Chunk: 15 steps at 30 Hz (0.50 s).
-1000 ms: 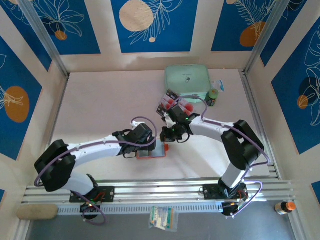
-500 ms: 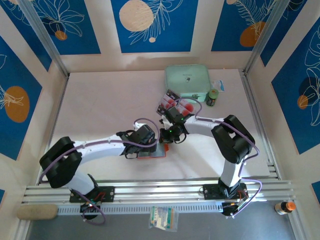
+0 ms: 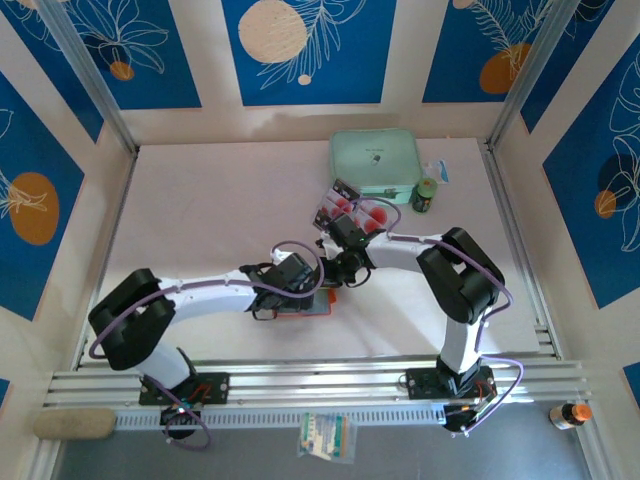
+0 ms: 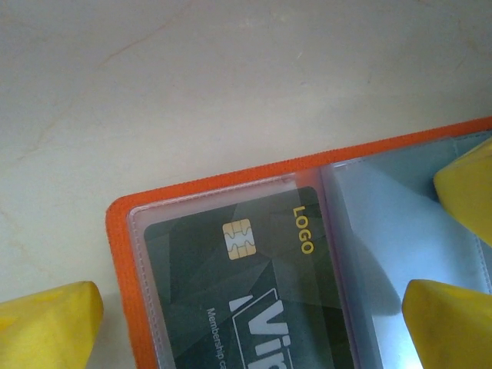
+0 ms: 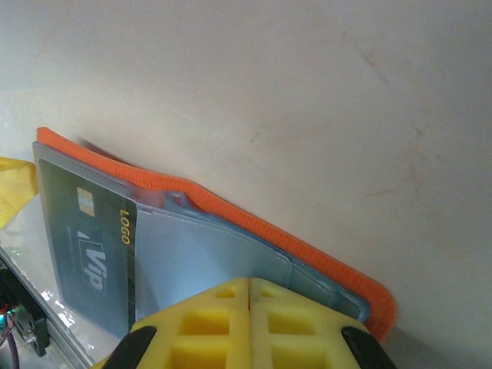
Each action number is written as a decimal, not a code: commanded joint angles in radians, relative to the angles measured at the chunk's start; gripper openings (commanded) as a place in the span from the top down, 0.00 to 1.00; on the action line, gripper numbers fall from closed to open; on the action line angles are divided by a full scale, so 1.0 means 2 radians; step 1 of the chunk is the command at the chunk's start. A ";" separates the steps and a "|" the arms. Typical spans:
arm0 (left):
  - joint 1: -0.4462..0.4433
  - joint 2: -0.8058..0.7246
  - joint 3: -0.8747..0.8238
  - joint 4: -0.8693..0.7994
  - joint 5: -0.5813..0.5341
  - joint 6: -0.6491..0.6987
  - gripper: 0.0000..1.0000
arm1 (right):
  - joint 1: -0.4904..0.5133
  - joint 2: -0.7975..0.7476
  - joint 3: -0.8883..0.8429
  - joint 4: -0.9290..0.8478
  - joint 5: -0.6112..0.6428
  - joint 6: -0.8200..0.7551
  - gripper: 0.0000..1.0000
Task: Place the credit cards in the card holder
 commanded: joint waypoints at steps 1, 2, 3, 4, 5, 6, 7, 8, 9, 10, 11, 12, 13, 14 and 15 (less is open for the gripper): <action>-0.008 0.008 0.007 -0.002 -0.012 0.005 0.00 | 0.005 0.010 -0.003 0.000 -0.017 0.007 1.00; -0.008 0.009 0.007 -0.003 -0.013 0.005 0.00 | 0.005 0.011 -0.003 0.000 -0.018 0.008 1.00; -0.008 0.010 0.006 -0.003 -0.014 0.005 0.00 | 0.005 0.011 -0.003 0.000 -0.017 0.008 1.00; -0.009 0.011 0.006 -0.003 -0.015 0.005 0.00 | 0.005 0.011 -0.003 0.000 -0.017 0.008 1.00; -0.009 0.010 0.004 -0.003 -0.017 0.004 0.00 | 0.005 0.011 -0.003 -0.001 -0.017 0.008 1.00; -0.009 0.010 0.003 -0.003 -0.017 0.004 0.00 | 0.004 0.011 -0.003 -0.001 -0.017 0.008 1.00; -0.010 0.011 0.001 -0.002 -0.019 0.003 0.00 | 0.004 0.010 -0.003 -0.001 -0.017 0.008 1.00; -0.010 0.010 -0.001 -0.003 -0.020 0.001 0.00 | 0.003 0.009 -0.003 -0.002 -0.017 0.008 1.00; -0.010 0.009 -0.003 -0.001 -0.020 0.001 0.00 | 0.002 0.008 -0.003 -0.002 -0.017 0.008 1.00; -0.010 0.008 -0.006 0.000 -0.020 0.000 0.02 | 0.002 0.006 -0.003 -0.003 -0.016 0.009 1.00; -0.010 0.006 -0.009 0.003 -0.020 0.000 0.03 | 0.001 0.004 -0.002 -0.004 -0.017 0.009 1.00; -0.010 0.005 -0.011 0.005 -0.020 -0.001 0.05 | 0.000 0.001 -0.002 -0.005 -0.017 0.009 1.00; -0.010 0.005 -0.014 0.008 -0.019 -0.002 0.07 | -0.001 -0.003 -0.002 -0.006 -0.017 0.009 1.00; -0.010 0.004 -0.016 0.011 -0.017 -0.002 0.09 | -0.002 -0.007 -0.002 -0.007 -0.016 0.009 1.00; -0.010 0.003 -0.018 0.014 -0.015 -0.002 0.11 | -0.003 -0.012 -0.003 -0.008 -0.015 0.010 1.00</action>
